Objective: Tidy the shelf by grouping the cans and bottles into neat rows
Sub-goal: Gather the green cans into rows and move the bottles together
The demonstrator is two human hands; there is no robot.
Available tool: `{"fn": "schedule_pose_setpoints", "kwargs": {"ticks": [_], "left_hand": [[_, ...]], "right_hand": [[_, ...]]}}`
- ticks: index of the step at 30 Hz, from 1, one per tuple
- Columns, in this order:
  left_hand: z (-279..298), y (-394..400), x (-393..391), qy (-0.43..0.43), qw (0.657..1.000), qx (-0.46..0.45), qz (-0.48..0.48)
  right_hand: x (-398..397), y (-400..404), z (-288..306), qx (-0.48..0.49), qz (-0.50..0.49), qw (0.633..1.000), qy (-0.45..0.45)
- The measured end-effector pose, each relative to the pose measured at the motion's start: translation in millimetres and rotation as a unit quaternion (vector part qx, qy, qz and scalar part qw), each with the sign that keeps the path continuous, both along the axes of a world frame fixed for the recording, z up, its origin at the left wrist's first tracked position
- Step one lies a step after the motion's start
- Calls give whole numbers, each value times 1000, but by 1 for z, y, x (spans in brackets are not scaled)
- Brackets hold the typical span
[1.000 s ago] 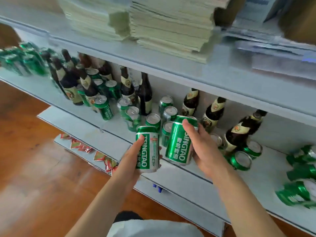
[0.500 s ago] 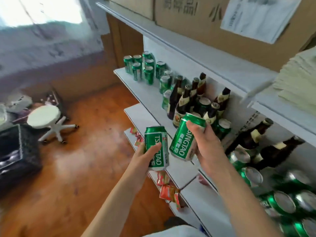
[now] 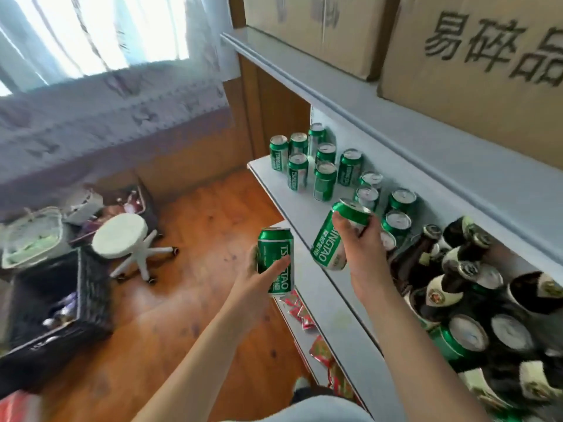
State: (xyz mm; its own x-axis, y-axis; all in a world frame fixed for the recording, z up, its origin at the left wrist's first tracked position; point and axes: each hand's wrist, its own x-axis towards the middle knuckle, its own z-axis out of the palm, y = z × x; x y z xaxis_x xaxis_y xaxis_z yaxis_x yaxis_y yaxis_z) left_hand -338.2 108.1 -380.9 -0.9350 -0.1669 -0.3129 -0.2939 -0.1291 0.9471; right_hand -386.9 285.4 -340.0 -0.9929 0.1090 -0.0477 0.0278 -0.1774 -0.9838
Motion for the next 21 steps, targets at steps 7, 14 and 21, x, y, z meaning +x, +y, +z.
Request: {"fn": "schedule_pose_setpoints", "kwargs": {"ticks": [7, 14, 21], "left_hand": [[-12, -54, -120, 9, 998, -50, -27], [-41, -102, -246, 15, 983, -121, -134], [-63, -141, -342, 41, 955, -157, -247]], "right_hand": [[-103, -37, -25, 59, -70, 995, -25], [-168, -71, -69, 164, -167, 971, -50], [-193, -103, -96, 313, -284, 901, -98]]}}
